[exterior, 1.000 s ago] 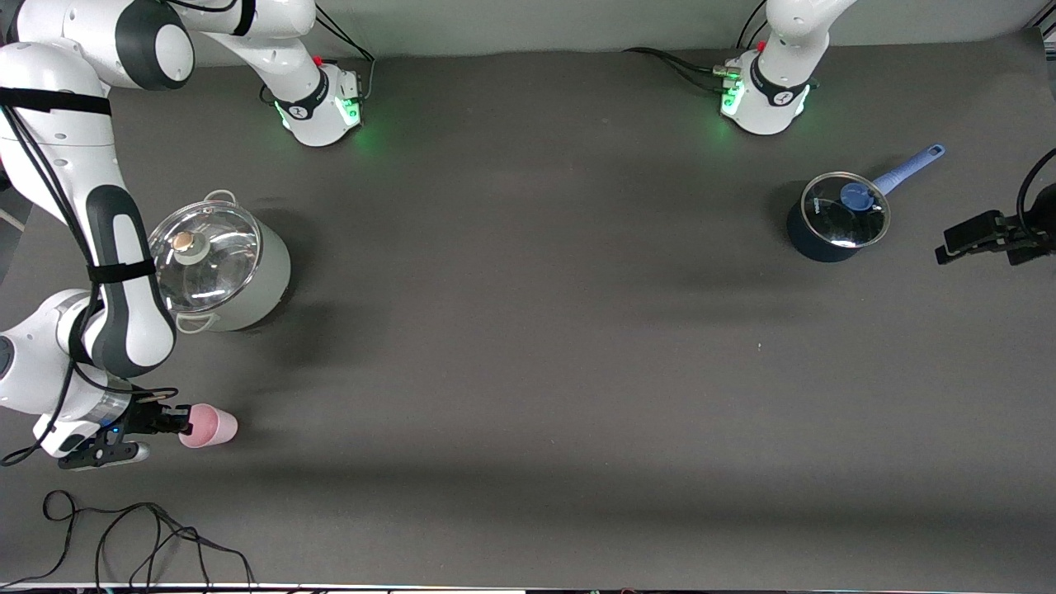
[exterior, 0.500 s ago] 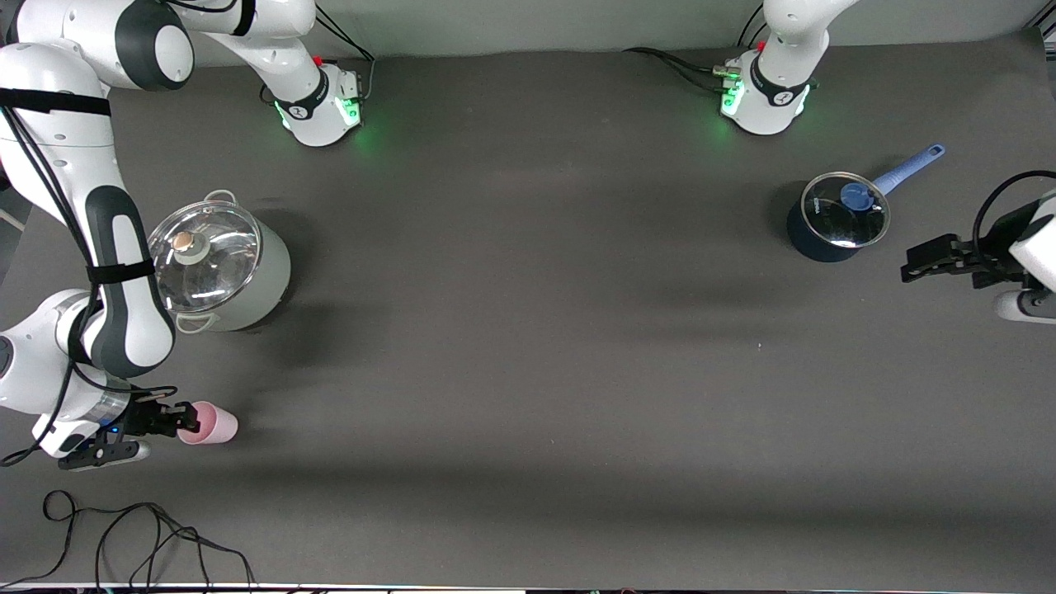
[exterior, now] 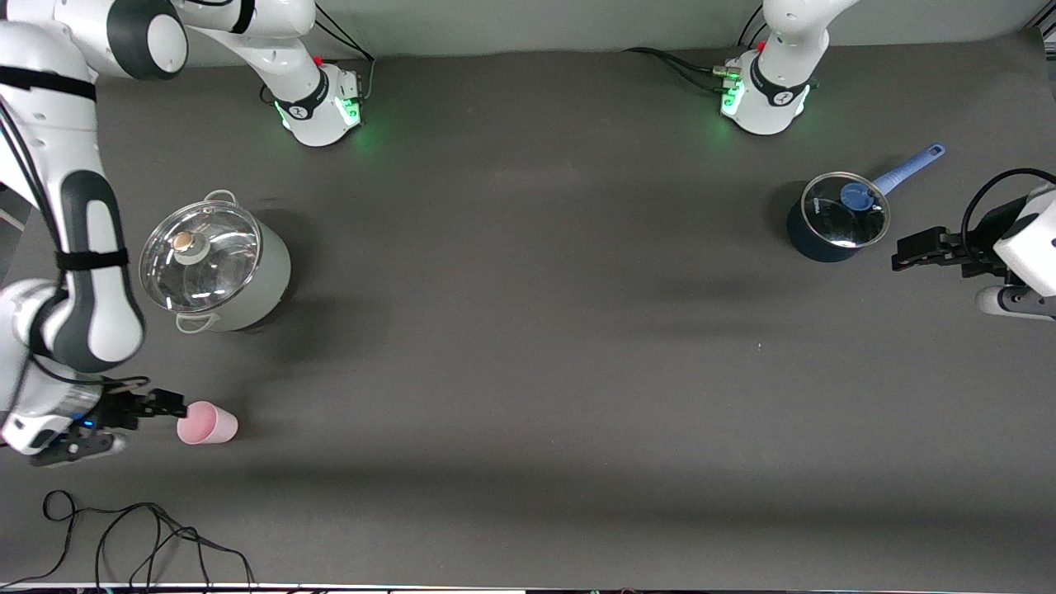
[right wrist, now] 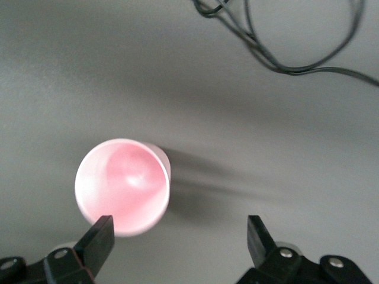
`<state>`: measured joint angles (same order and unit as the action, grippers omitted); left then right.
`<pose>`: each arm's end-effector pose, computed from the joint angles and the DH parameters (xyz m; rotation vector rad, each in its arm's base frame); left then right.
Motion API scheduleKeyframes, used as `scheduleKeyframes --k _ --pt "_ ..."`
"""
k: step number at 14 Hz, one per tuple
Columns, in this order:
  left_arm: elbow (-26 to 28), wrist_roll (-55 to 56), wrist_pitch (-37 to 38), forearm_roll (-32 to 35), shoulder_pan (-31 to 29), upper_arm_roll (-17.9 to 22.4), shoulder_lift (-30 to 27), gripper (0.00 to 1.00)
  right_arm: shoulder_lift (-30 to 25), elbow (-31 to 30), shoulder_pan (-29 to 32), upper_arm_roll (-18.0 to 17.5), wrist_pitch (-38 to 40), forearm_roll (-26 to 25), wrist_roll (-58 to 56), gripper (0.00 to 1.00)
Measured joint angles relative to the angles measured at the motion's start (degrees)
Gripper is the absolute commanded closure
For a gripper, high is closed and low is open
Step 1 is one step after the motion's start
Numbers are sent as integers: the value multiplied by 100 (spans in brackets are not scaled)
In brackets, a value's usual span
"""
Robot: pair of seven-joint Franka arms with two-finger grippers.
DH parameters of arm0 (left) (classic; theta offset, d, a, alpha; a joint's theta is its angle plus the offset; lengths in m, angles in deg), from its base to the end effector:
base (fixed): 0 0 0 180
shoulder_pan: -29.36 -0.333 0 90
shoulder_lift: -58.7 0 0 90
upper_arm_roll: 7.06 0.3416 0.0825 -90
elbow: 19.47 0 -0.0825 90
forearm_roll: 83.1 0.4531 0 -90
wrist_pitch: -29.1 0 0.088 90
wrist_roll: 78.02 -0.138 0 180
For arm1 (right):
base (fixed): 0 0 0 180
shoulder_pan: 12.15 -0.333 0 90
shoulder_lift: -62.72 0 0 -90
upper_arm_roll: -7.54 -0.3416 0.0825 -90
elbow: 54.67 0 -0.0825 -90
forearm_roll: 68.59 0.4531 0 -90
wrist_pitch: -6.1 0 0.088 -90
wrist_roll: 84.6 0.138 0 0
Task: Transfer pink cup from left to right arm
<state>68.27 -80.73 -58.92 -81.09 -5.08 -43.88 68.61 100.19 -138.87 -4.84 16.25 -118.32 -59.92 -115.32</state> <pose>0.6574 0.0046 0.5469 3.0628 -0.1375 -0.2049 0.7737 -0.1936 0.2571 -3.1126 -0.3249 -0.1036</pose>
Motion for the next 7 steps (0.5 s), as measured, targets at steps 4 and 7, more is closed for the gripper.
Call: scheduleKeyframes --k 4,7 --pt "-1 -41 80 0 411 493 -17 0 -1056 137 -147 16 1549 -646 46 0" --pt "-7 -227 110 -18 1330 1524 -70 0 -1833 133 -586 18 2504 -867 864 0"
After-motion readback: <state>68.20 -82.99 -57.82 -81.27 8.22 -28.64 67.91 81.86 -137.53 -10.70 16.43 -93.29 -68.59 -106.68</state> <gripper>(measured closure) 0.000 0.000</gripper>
